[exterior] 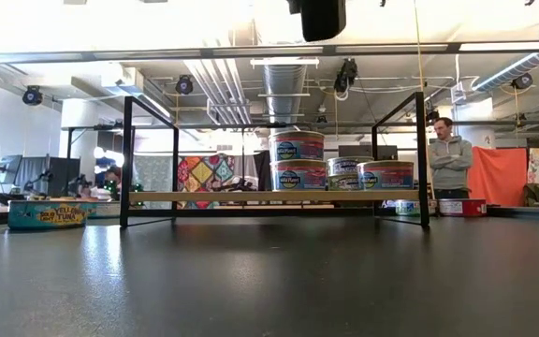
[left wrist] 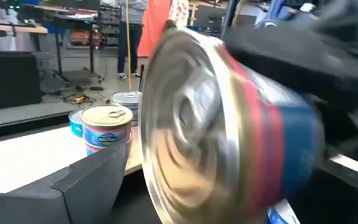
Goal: Stack canned seafood by type on shelf
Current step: Stack the blue and orange tuna can on the right blue and orange tuna can
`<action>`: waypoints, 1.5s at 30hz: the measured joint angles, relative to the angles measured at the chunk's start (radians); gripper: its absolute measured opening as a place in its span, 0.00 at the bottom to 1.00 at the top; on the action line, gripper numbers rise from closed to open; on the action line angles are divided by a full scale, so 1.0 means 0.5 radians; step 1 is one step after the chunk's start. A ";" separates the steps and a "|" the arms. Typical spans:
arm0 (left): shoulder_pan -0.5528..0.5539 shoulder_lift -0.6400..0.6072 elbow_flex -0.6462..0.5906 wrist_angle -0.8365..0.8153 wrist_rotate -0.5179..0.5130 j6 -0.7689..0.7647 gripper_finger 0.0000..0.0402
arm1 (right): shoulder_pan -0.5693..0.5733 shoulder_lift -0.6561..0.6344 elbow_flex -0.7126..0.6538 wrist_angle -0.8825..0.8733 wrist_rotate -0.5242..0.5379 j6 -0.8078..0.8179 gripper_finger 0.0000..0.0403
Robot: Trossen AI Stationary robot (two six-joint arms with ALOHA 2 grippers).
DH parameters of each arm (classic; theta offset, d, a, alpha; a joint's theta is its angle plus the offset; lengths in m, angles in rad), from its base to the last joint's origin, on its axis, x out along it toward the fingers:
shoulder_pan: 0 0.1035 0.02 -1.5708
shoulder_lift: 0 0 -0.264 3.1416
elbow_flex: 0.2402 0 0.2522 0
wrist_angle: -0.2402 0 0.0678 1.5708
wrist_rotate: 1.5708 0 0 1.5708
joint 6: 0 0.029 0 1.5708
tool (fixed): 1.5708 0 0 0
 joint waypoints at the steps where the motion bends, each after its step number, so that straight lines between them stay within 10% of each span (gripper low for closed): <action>1: 0.003 -0.001 0.000 0.001 0.005 0.004 0.93 | 0.000 0.000 0.000 -0.009 0.003 0.000 0.90; 8: 0.016 -0.009 0.099 -0.014 0.146 0.042 0.82 | 0.005 -0.001 -0.001 -0.025 0.006 0.019 0.90; 15: 0.031 -0.012 0.315 -0.364 0.356 0.457 0.45 | 0.018 -0.010 -0.002 -0.014 0.065 0.034 0.91; 23: -0.054 -0.013 0.551 -1.096 0.680 0.430 0.42 | 0.027 -0.100 -0.003 -0.226 -0.176 -0.027 0.98; 31: -0.081 0.125 0.481 -1.176 1.070 0.620 0.42 | 0.072 -0.467 -0.002 -1.298 -0.373 0.008 0.98; 45: 0.013 0.790 0.665 -1.152 0.805 1.155 0.43 | 0.161 -0.587 -0.002 -2.353 -0.486 -0.022 0.90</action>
